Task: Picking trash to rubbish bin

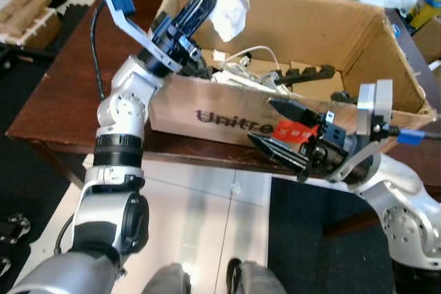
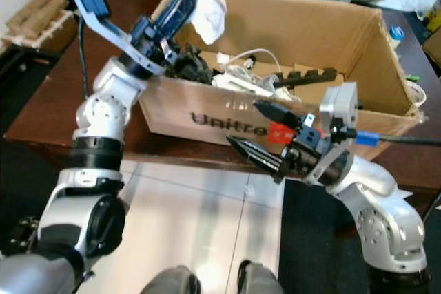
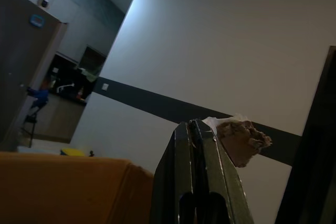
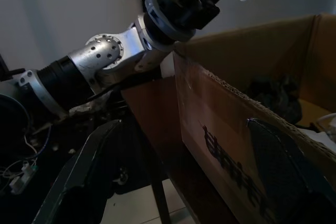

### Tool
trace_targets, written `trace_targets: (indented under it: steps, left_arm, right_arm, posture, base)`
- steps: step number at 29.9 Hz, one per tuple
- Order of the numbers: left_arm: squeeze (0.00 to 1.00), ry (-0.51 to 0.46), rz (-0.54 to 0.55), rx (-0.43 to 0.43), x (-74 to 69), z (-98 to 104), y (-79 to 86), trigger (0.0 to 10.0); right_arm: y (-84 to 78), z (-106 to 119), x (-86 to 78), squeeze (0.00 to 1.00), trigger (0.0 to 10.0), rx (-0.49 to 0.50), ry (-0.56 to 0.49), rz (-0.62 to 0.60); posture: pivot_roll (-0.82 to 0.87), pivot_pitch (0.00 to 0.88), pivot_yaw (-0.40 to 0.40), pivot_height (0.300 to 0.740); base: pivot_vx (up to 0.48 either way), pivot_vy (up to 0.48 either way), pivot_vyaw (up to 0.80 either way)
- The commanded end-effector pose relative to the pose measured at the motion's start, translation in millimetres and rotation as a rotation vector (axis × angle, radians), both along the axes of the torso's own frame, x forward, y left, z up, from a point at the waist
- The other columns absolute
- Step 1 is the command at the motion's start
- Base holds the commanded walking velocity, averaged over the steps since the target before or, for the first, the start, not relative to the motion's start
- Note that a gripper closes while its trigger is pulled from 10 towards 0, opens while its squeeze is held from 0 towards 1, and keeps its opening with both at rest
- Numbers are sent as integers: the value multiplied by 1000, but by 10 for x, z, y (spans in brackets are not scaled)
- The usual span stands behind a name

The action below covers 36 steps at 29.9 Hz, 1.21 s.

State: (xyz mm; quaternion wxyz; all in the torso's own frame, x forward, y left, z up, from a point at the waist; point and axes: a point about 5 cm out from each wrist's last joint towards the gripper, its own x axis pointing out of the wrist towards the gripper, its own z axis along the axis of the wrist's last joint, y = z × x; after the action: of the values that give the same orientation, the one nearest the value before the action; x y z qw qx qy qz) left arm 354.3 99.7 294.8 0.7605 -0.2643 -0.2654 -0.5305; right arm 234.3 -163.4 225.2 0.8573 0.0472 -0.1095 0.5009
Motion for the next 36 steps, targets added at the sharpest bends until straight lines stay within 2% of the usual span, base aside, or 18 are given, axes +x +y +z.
trace_targets:
  steps: [1, 3, 4, 8, 11, 15, 17, 21, 22, 23, 24, 25, 28, 33, 36]
  left_arm:
    - [0, -32, 12, 7, -17, 71, -60, 10000]
    - [0, -41, 32, 25, -14, 77, -81, 10000]
    - [0, -56, 73, 67, -4, 74, -133, 10000]
    - [0, -76, 161, 130, 23, 71, -223, 10000]
    - [0, -78, 204, 111, 47, 99, -246, 10000]
    - [0, -59, 199, 88, 69, 113, -307, 10000]
    - [0, -56, 216, 97, 88, 106, -400, 10000]
    - [0, -44, 261, 115, 128, 84, -453, 10000]
    - [0, -48, 280, 145, 141, 63, -482, 10000]
    - [855, -74, 326, 229, 157, 10, -552, 10000]
    - [855, -74, 326, 229, 157, 10, -552, 10000]
    - [1000, -92, 369, 286, 171, -20, -580, 10000]
    - [1000, -128, 440, 350, 189, -45, -604, 10000]
    - [1000, -134, 447, 335, 194, -27, -590, 10000]
    - [1000, -129, 459, 304, 212, -7, -525, 10000]
  right_arm:
    - [4, 25, -44, 0, 10000, -14, -10, 7]
    - [9, 20, -46, 0, 10000, -22, -7, 8]
    - [18, 0, -40, 0, 10000, -40, 2, 4]
    - [14, -13, -20, 0, 10000, -54, 13, -19]
    - [0, -16, -4, 0, 10000, -57, 14, -41]
    - [-19, -23, 9, 0, 10000, -63, 17, -70]
    - [-25, -17, -5, 0, 10000, -59, 15, -81]
    - [-18, -9, -19, 0, 10000, -53, 11, -84]
    - [-16, -8, -23, 0, 10000, -52, 10, -85]
    - [-16, -6, -29, 0, 10000, -51, 8, -89]
    - [-16, -6, -29, 0, 10000, -51, 8, -89]
    - [-13, -3, -31, 0, 10000, -49, 7, -91]
    - [-11, -1, -33, 0, 10000, -44, 7, -101]
    - [-12, -2, -37, 0, 10000, -40, 8, -112]
    - [-10, -7, -30, 0, 10000, -38, 12, -120]
  posture:
    - [40, 85, -35, 740]
    - [40, 85, -35, 740]
    - [40, 85, -35, 740]
    - [41, 92, -32, 740]
    - [41, 92, -32, 740]
    - [30, 93, -28, 740]
    - [30, 93, -28, 740]
    - [21, 94, -22, 740]
    - [21, 94, -22, 740]
    - [21, 94, -22, 740]
    - [21, 94, -22, 740]
    - [16, 96, -17, 740]
    - [11, 98, -12, 740]
    - [11, 98, -12, 740]
    - [11, 98, -12, 740]
  base:
    - [0, 0, 0]
    - [0, 0, 0]
    - [0, 0, 0]
    - [0, 0, 0]
    - [0, 0, 0]
    - [0, 0, 0]
    - [0, 0, 0]
    - [0, 0, 0]
    - [0, 0, 0]
    - [0, 0, 0]
    - [0, 0, 0]
    - [0, 0, 0]
    - [0, 0, 0]
    - [0, 0, 0]
    - [0, 0, 0]
